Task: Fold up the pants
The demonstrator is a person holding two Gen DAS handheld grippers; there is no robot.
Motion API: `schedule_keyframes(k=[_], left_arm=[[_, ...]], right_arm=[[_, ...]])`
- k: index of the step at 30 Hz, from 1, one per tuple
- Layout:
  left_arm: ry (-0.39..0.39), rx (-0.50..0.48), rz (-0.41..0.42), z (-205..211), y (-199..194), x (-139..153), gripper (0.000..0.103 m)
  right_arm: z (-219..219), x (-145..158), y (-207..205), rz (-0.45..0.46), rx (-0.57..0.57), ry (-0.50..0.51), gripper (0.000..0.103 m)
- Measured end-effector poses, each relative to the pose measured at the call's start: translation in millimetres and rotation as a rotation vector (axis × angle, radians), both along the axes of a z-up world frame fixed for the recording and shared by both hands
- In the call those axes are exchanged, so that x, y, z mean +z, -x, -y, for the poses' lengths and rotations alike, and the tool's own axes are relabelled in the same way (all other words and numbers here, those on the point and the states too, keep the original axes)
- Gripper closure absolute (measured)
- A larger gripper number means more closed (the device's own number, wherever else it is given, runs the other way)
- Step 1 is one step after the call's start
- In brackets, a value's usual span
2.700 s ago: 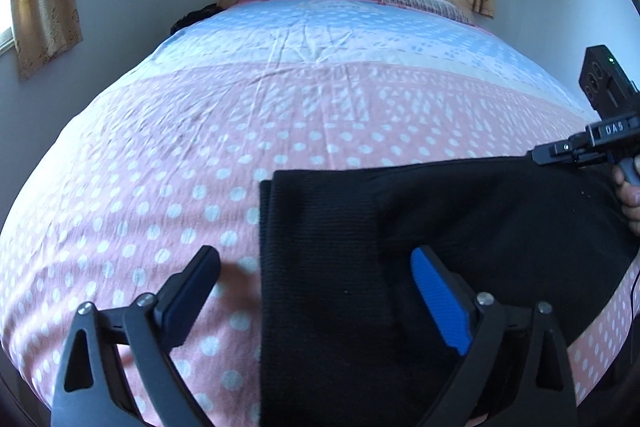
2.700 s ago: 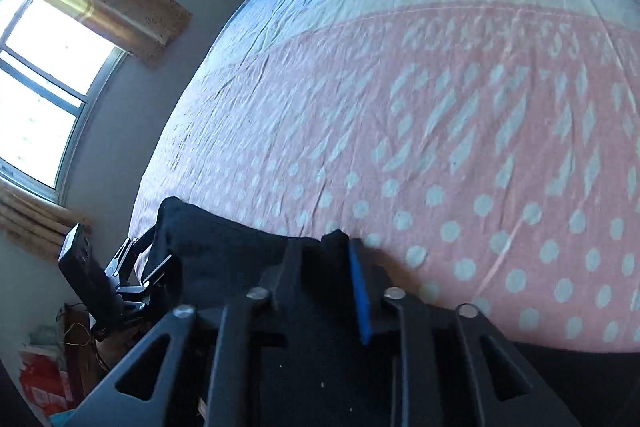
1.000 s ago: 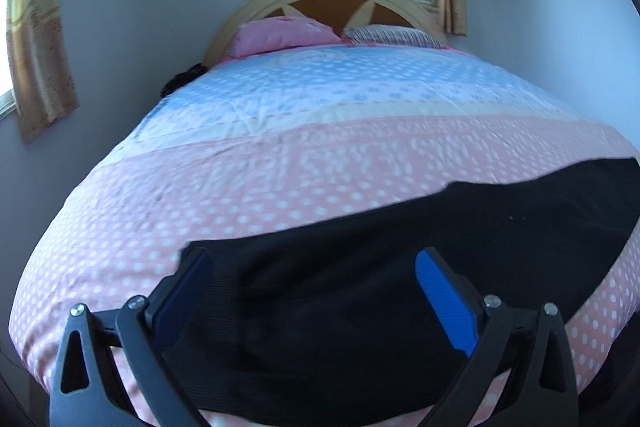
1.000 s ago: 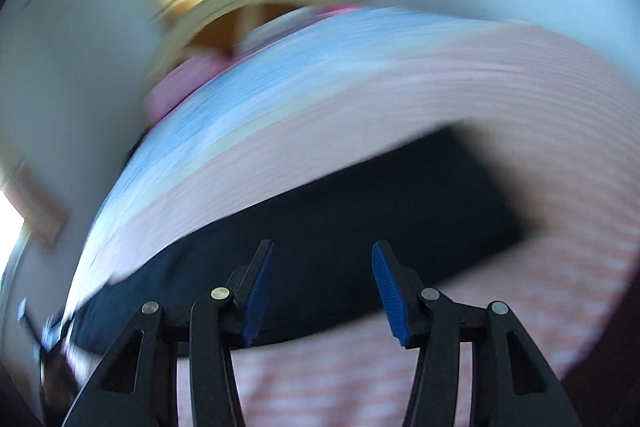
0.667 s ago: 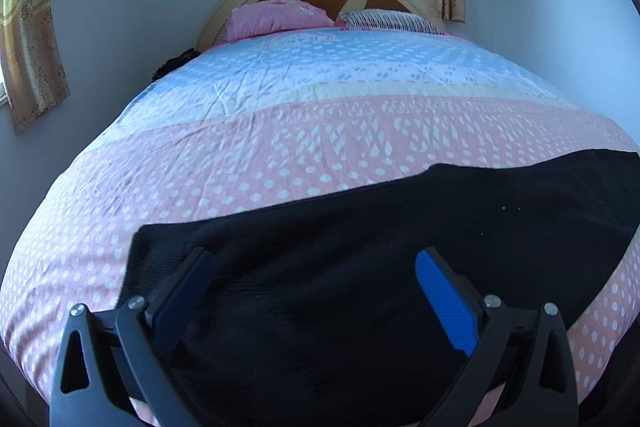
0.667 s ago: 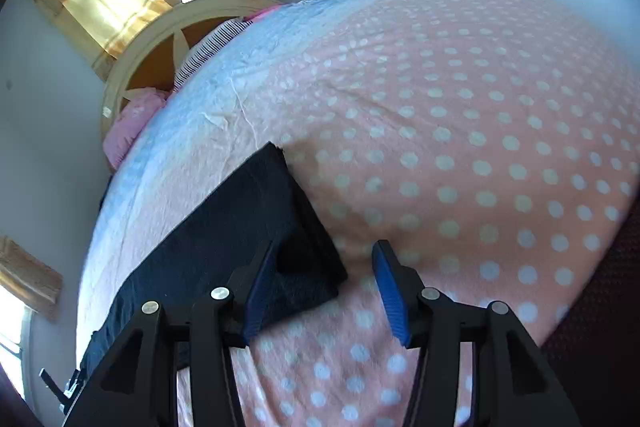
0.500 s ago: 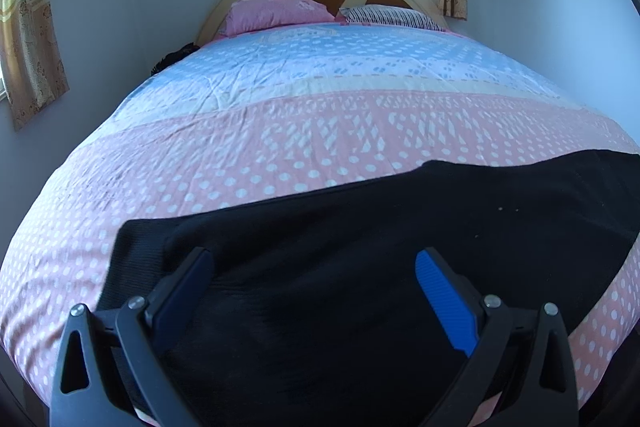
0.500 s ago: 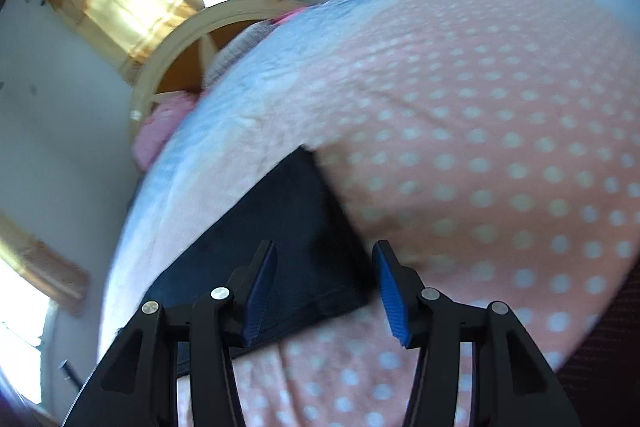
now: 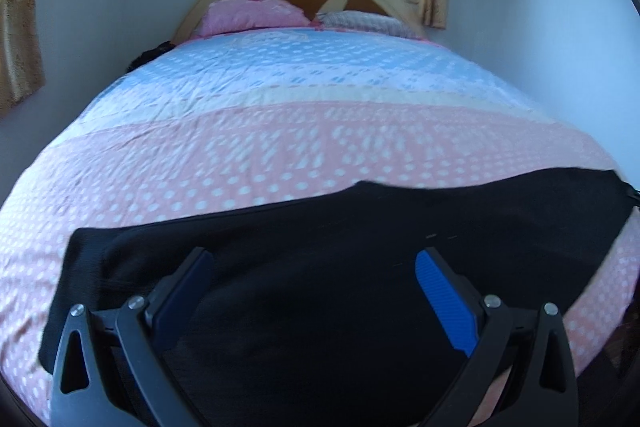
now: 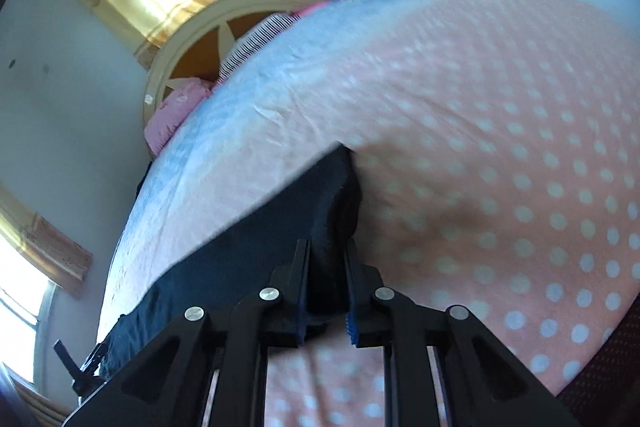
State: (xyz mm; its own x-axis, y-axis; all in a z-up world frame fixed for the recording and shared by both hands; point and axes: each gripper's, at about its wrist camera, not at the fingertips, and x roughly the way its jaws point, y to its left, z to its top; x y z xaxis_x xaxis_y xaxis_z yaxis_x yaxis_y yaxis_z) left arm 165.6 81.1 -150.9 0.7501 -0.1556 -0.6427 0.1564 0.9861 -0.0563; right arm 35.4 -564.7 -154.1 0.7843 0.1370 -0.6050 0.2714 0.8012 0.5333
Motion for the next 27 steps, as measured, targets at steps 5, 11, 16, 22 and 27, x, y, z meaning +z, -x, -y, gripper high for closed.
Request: schedule_keyframes(k=[5, 11, 16, 22, 27], left_arm=[[0.098, -0.109, -0.002, 16.8, 5.8, 14.3, 0.000], [0.204, -0.223, -0.039, 41.8, 10.2, 16.5, 0.000], [0.212, -0.284, -0.060, 66.5, 14.9, 14.3, 0.001], [0.266, -0.358, -0.121, 88.7, 7.0, 8.8, 0.006], [0.294, -0.415, -0.149, 121.8, -3.6, 12.7, 0.019]], right_arm=[[-77.5, 57.6, -13.9, 0.075, 0.110, 0.222, 0.088], [-221.0, 88.1, -38.2, 0.129, 0.386, 0.495, 0.088], [-311.0, 30.3, -71.0, 0.007, 0.609, 0.546, 0.087], [-320.8, -1.5, -63.8, -0.020, 0.734, 0.498, 0.056], [-261.5, 23.1, -43.4, 0.130, 0.675, 0.299, 0.056]])
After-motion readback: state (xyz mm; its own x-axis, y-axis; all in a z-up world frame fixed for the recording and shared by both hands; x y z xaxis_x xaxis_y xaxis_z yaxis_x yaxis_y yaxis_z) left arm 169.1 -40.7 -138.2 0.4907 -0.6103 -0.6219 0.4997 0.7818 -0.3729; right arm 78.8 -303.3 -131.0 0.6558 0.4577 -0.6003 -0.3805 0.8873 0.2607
